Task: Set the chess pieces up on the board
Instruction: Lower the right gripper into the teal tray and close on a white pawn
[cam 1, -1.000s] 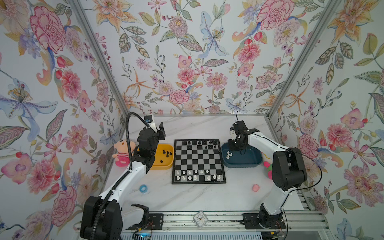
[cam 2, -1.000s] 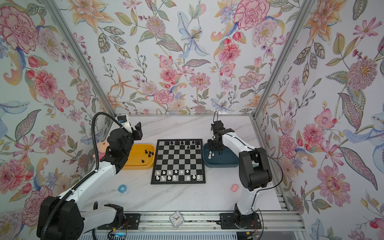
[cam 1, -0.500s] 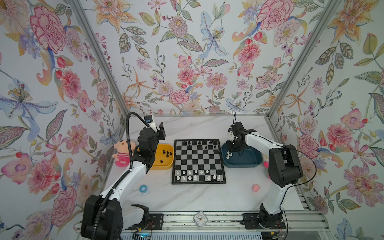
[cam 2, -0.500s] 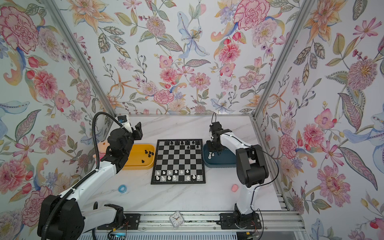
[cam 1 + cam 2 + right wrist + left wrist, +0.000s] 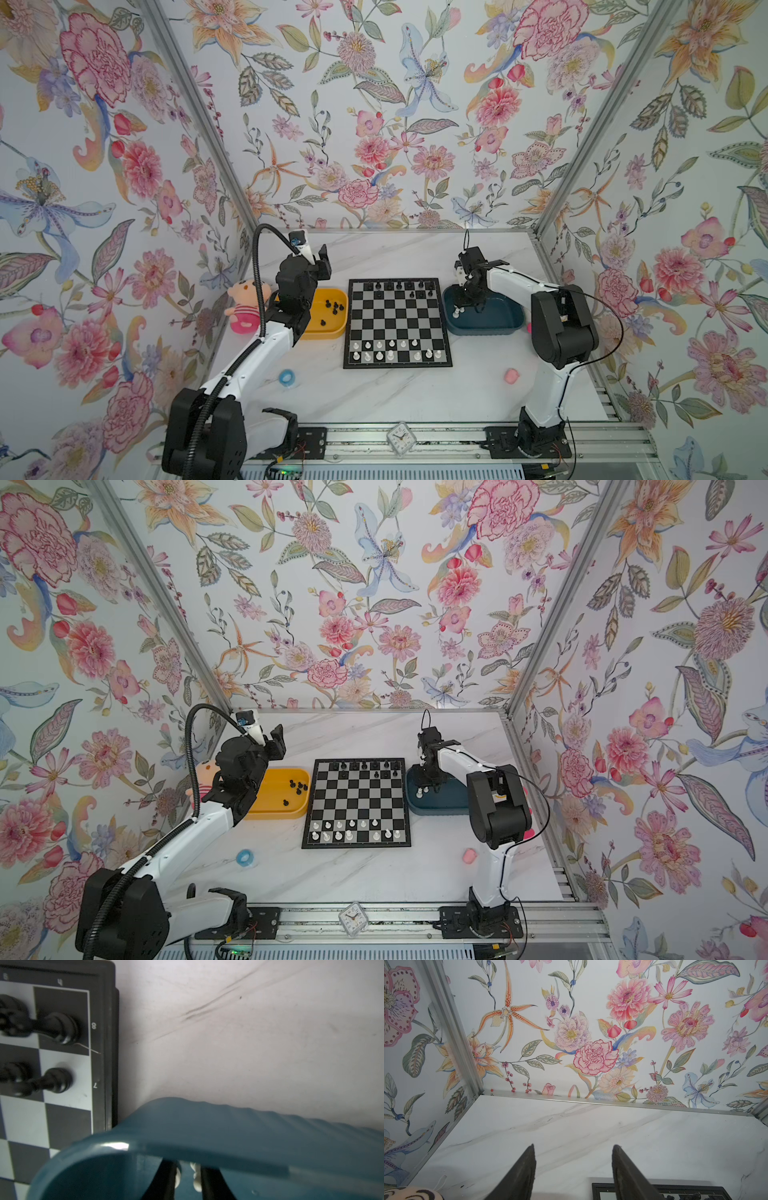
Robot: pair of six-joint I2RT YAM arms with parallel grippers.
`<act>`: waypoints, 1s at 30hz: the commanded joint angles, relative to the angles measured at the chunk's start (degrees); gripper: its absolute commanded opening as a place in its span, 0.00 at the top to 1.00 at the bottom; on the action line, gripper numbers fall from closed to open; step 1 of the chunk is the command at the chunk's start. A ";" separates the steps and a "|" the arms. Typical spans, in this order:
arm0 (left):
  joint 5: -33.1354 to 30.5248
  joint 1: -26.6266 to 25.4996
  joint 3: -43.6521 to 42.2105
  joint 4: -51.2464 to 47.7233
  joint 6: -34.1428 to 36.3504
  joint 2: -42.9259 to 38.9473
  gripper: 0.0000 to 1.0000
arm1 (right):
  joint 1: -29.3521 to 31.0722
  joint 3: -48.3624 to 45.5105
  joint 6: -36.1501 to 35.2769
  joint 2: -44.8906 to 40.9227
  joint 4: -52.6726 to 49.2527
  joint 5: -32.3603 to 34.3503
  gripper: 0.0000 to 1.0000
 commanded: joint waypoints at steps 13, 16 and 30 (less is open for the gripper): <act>0.13 0.75 1.70 0.88 -0.47 0.94 0.40 | 0.46 2.00 -0.74 1.63 0.62 -1.29 0.90; 0.22 0.82 1.70 0.89 -0.46 1.02 0.40 | 0.51 2.06 -0.73 1.54 0.71 -1.21 0.93; 0.33 0.86 0.49 1.43 -0.24 -0.01 0.40 | 2.00 4.20 -1.33 -3.20 -5.38 2.40 0.96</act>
